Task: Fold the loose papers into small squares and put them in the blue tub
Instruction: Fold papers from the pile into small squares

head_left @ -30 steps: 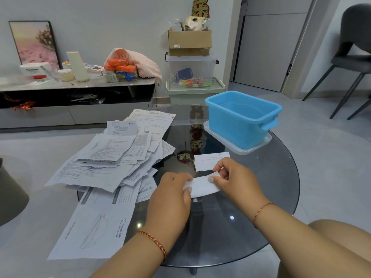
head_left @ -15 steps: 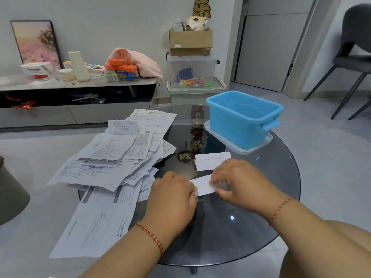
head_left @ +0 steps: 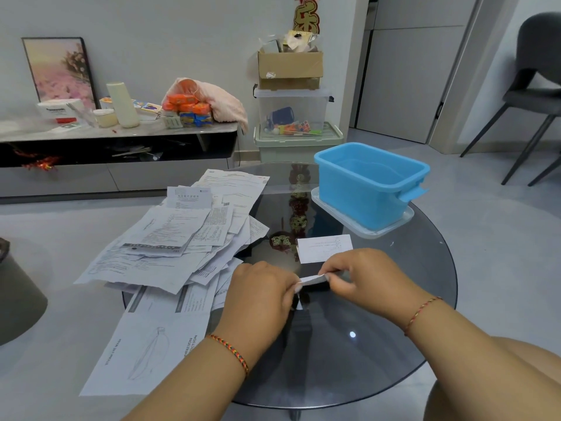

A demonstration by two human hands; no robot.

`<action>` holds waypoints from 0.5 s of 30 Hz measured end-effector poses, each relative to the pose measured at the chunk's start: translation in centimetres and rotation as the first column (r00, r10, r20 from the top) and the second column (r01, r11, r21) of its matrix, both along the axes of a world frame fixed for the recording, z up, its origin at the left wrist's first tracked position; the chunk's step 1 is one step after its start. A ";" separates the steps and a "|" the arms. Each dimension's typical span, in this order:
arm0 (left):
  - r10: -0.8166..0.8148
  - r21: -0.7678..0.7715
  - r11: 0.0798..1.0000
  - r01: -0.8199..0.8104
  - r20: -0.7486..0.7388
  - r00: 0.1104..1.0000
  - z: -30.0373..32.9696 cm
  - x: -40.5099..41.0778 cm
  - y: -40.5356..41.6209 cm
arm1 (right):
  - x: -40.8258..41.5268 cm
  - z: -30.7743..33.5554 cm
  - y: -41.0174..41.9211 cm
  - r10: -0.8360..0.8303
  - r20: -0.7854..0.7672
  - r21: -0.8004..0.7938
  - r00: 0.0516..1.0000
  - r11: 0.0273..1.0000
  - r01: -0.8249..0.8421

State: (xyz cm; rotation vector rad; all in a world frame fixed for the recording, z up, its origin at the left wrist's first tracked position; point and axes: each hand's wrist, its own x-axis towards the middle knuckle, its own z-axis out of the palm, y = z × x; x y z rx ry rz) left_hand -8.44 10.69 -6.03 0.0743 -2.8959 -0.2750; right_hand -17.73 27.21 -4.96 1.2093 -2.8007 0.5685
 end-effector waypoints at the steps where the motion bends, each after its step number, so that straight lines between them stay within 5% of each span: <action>1: 0.010 0.010 1.000 -0.010 -0.027 1.000 0.1 0.0 0.1 | 0.1 0.0 -0.1 0.019 -0.012 -0.032 1.000 0.999 -0.020; 6: -0.029 -0.027 0.999 0.026 -0.111 0.993 0.6 -0.1 0.8 | 1.0 0.2 -0.9 0.156 -0.151 -0.092 0.976 0.981 -0.171; 15: -0.005 0.245 0.968 0.056 -0.202 0.979 1.8 0.4 0.2 | 0.5 1.7 1.2 0.035 -0.010 -0.198 0.999 0.980 -0.036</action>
